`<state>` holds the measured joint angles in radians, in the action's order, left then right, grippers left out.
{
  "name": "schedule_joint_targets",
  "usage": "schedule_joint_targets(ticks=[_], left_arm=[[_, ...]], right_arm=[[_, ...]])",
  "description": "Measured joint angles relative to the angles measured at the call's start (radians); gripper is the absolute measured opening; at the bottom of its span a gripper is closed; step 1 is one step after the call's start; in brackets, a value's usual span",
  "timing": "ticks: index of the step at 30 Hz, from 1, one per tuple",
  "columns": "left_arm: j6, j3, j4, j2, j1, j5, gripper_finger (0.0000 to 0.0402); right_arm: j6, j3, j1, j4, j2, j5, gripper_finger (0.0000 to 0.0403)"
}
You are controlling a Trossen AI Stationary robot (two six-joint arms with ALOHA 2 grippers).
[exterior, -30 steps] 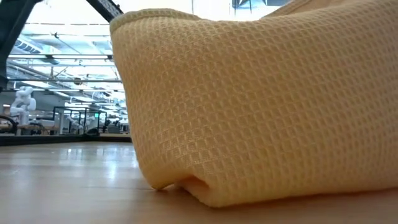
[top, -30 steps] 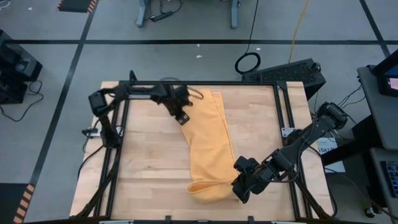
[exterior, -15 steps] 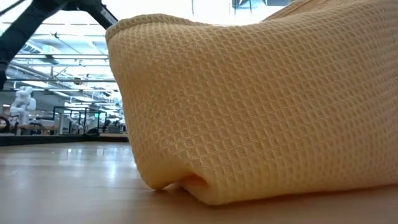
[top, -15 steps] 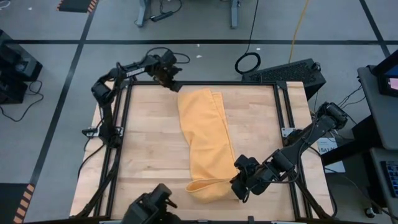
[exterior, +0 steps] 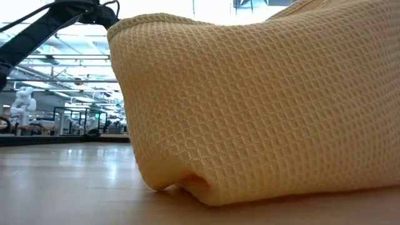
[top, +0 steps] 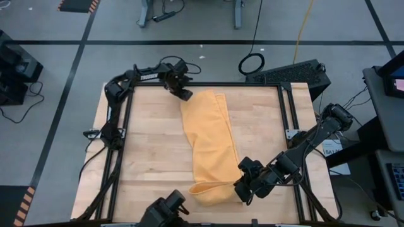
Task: Roll towel
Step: Roll the yellow towel
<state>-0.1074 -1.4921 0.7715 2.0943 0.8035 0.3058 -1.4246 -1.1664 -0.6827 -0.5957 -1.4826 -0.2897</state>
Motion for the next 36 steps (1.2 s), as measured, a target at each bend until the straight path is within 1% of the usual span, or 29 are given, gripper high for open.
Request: schedule_joint_targets(ticks=[2, 5, 6, 9, 12, 15, 17, 21, 23, 25, 27, 29, 31, 36], left_arm=[[0.017, 0.000, 0.000, 0.008, -0.014, 0.001, 0.0126], [0.048, 0.000, 0.000, 0.008, -0.029, 0.000, 0.0032], [0.055, 0.000, 0.003, 0.004, -0.030, 0.000, 0.0018], [0.067, -0.014, 0.042, -0.033, -0.032, 0.000, 0.0012], [0.102, -0.048, 0.048, -0.109, -0.025, -0.005, 0.0006], [0.150, -0.100, 0.013, -0.177, -0.021, -0.065, 0.0006], [0.203, -0.146, -0.024, -0.208, -0.013, -0.090, 0.0006], [0.254, -0.225, -0.044, -0.207, 0.026, -0.112, 0.0006], [0.271, -0.235, -0.078, -0.199, 0.044, -0.146, 0.0006], [0.271, -0.237, -0.115, -0.198, 0.067, -0.157, 0.0006], [0.259, -0.240, -0.124, -0.192, 0.081, -0.152, 0.0017], [0.223, -0.239, -0.099, -0.182, 0.096, -0.114, 0.0049], [0.220, -0.233, -0.059, -0.178, 0.103, -0.082, 0.0095], [0.218, -0.234, -0.080, -0.176, 0.096, -0.069, 0.0236]], right_arm=[[0.000, 0.000, 0.000, -0.001, 0.000, 0.000, 0.0000], [0.000, 0.000, 0.000, -0.008, 0.000, 0.000, 0.0000], [0.000, 0.000, 0.000, -0.013, 0.000, 0.000, 0.0000], [0.000, 0.000, 0.000, -0.024, 0.000, 0.000, 0.0000], [0.002, 0.000, 0.000, -0.027, 0.000, -0.001, 0.0000], [0.004, 0.000, 0.000, -0.027, 0.000, -0.033, 0.0000], [0.004, 0.000, 0.000, -0.027, 0.000, -0.075, 0.0000], [0.008, 0.000, 0.013, -0.026, 0.000, -0.159, 0.0000], [0.027, 0.000, 0.025, -0.014, 0.000, -0.167, 0.0000], [0.050, 0.000, 0.036, -0.004, 0.000, -0.164, 0.0000], [0.059, 0.000, 0.043, 0.003, 0.000, -0.159, 0.0000], [0.059, 0.000, 0.048, 0.004, 0.000, -0.157, 0.0000], [0.059, 0.000, 0.049, 0.013, 0.000, -0.157, 0.0000], [0.058, 0.000, 0.049, 0.028, -0.006, -0.157, 0.0000]])
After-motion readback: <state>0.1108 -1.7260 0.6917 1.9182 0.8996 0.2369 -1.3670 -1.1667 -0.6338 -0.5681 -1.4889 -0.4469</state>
